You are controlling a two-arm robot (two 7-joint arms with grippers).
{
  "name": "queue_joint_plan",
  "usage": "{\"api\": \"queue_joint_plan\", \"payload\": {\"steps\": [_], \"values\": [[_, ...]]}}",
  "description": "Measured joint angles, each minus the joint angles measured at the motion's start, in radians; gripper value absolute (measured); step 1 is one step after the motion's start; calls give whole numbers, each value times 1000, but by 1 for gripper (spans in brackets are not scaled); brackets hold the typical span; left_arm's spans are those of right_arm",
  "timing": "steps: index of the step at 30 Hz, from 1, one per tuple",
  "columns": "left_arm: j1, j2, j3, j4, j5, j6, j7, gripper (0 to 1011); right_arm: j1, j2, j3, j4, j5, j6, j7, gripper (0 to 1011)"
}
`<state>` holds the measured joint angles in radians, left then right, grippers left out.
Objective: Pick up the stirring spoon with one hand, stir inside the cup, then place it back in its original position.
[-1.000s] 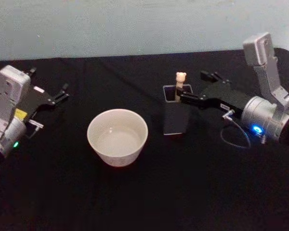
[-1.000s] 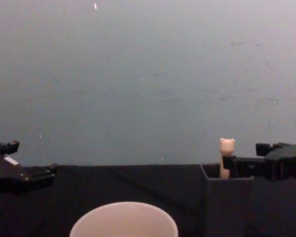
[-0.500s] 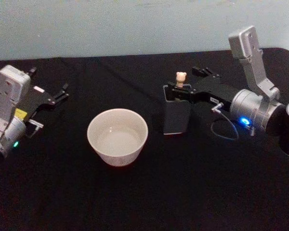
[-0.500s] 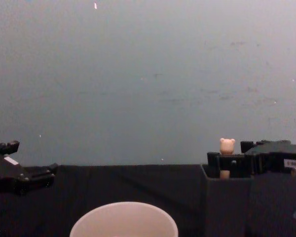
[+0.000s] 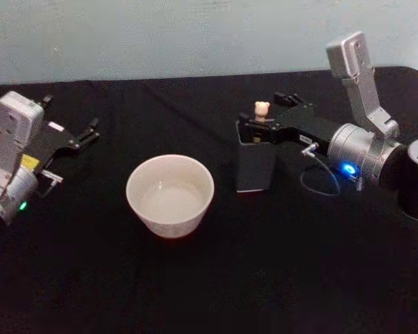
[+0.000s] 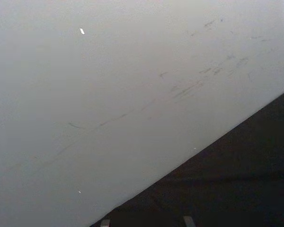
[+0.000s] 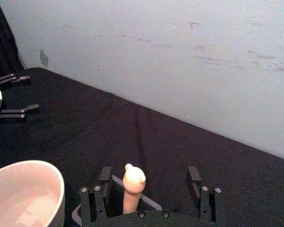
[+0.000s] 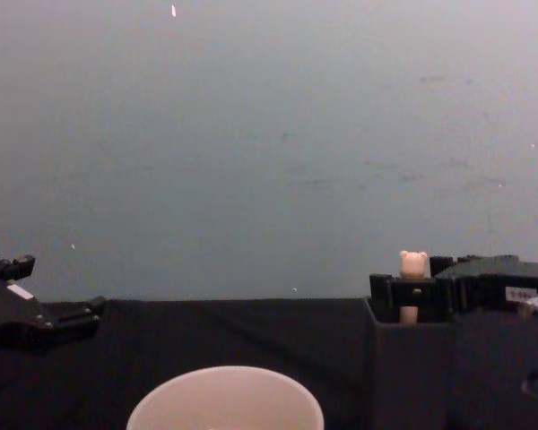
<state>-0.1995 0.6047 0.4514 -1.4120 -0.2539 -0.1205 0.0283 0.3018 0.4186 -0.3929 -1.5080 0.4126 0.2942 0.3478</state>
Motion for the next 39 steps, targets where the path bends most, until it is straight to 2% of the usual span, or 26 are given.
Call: {"api": "queue_joint_plan", "payload": {"steps": [19, 27, 32, 34, 35, 36, 37, 38, 39], "values": [[0, 0, 0, 0, 0, 0, 0, 1001, 5, -5, -2, 9, 0, 1, 7, 1000], [0, 0, 0, 0, 0, 0, 0, 1001, 4, -4, -1, 9, 1, 1, 6, 826], [0, 0, 0, 0, 0, 0, 0, 1001, 4, -4, -1, 8, 1, 1, 6, 658], [0, 0, 0, 0, 0, 0, 0, 1001, 4, -4, -1, 8, 1, 1, 6, 621], [0, 0, 0, 0, 0, 0, 0, 1001, 4, -4, -1, 8, 1, 1, 6, 563], [0, 0, 0, 0, 0, 0, 0, 1001, 4, -4, -1, 8, 1, 1, 6, 563], [0, 0, 0, 0, 0, 0, 0, 1001, 3, -4, -1, 8, 1, 1, 5, 504], [0, 0, 0, 0, 0, 0, 0, 1001, 3, -4, -1, 8, 1, 0, 5, 504], [0, 0, 0, 0, 0, 0, 0, 1001, 3, -4, -1, 8, 1, 0, 5, 435]]}}
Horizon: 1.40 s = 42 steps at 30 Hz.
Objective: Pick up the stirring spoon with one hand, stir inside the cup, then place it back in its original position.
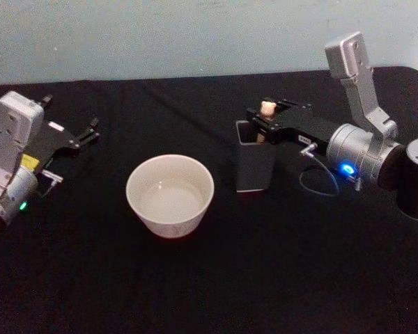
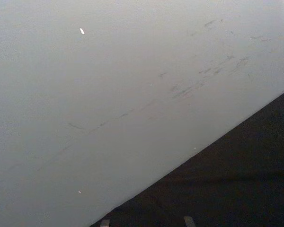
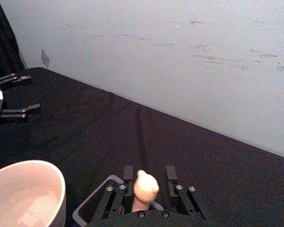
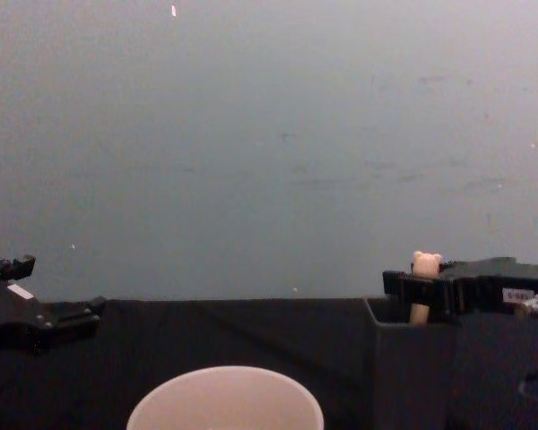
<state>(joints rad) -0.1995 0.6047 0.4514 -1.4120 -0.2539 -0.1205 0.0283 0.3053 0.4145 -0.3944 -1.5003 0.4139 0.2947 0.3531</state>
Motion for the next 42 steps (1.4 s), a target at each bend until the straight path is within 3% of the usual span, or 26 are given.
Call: {"api": "queue_joint_plan", "payload": {"steps": [8, 42], "values": [[0, 0, 0, 0, 0, 0, 0, 1001, 0, 0, 0, -1, 0, 0, 0, 215], [0, 0, 0, 0, 0, 0, 0, 1001, 1, 2, -2, -7, -9, -16, 8, 212]]}}
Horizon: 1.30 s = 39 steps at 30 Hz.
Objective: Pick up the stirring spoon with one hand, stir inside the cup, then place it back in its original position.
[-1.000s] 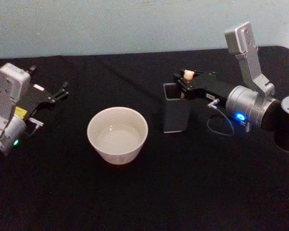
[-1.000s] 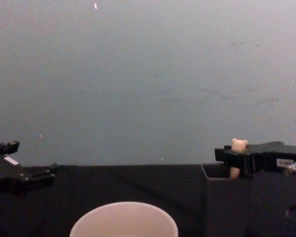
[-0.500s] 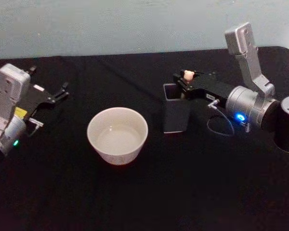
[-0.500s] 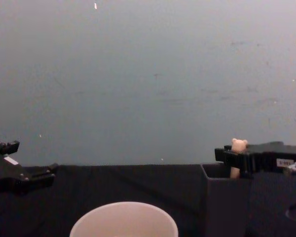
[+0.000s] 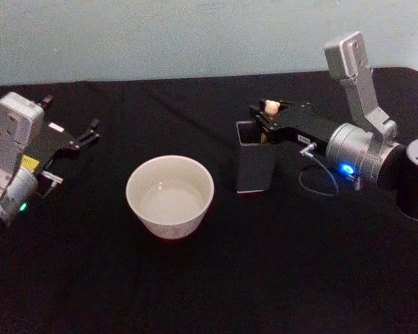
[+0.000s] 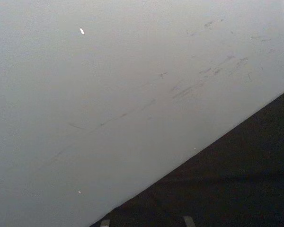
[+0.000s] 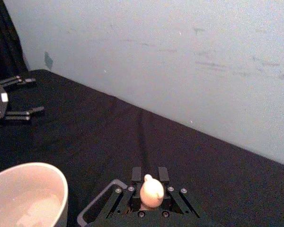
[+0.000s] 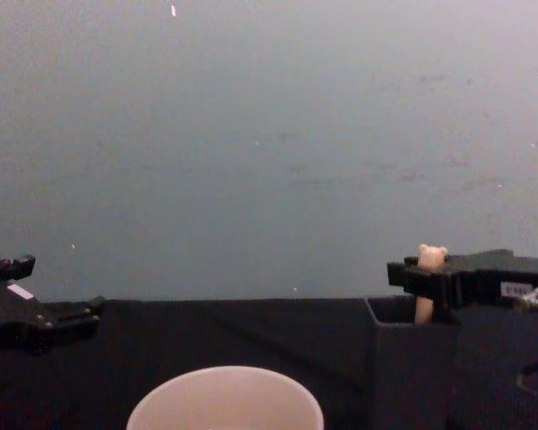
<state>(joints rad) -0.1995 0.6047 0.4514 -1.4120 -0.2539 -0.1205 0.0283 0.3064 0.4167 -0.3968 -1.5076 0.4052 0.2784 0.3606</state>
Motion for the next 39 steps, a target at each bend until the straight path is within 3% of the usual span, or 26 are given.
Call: {"api": "queue_joint_plan", "payload": {"steps": [17, 39], "values": [[0, 0, 0, 0, 0, 0, 0, 1001, 24, 11, 8, -65, -3, -49, 27, 211], [0, 0, 0, 0, 0, 0, 0, 1001, 44, 23, 32, -142, 40, -105, 34, 211]]}}
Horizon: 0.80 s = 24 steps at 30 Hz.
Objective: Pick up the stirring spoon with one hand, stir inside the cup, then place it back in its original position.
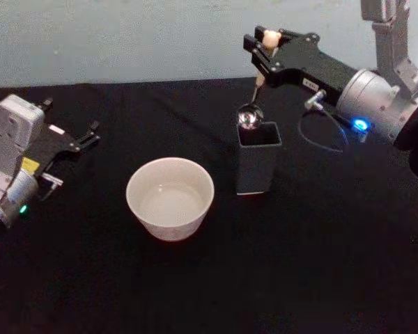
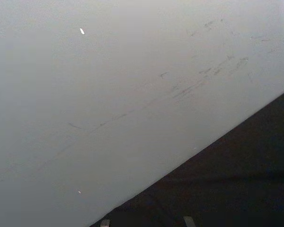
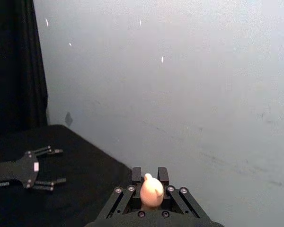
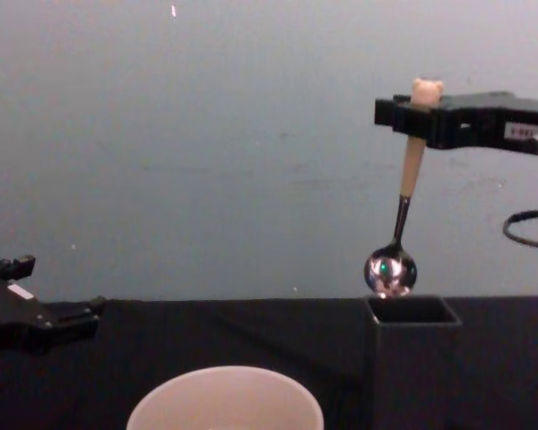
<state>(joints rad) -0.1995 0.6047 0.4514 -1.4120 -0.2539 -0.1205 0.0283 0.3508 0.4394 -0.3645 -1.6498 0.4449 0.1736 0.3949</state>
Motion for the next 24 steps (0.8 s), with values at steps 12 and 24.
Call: {"api": "queue_joint_plan", "payload": {"steps": [12, 24], "values": [[0, 0, 0, 0, 0, 0, 0, 1001, 36, -19, -27, 21, 2, -31, 10, 211], [0, 0, 0, 0, 0, 0, 0, 1001, 69, -63, -89, 68, -1, -34, 39, 211]]}}
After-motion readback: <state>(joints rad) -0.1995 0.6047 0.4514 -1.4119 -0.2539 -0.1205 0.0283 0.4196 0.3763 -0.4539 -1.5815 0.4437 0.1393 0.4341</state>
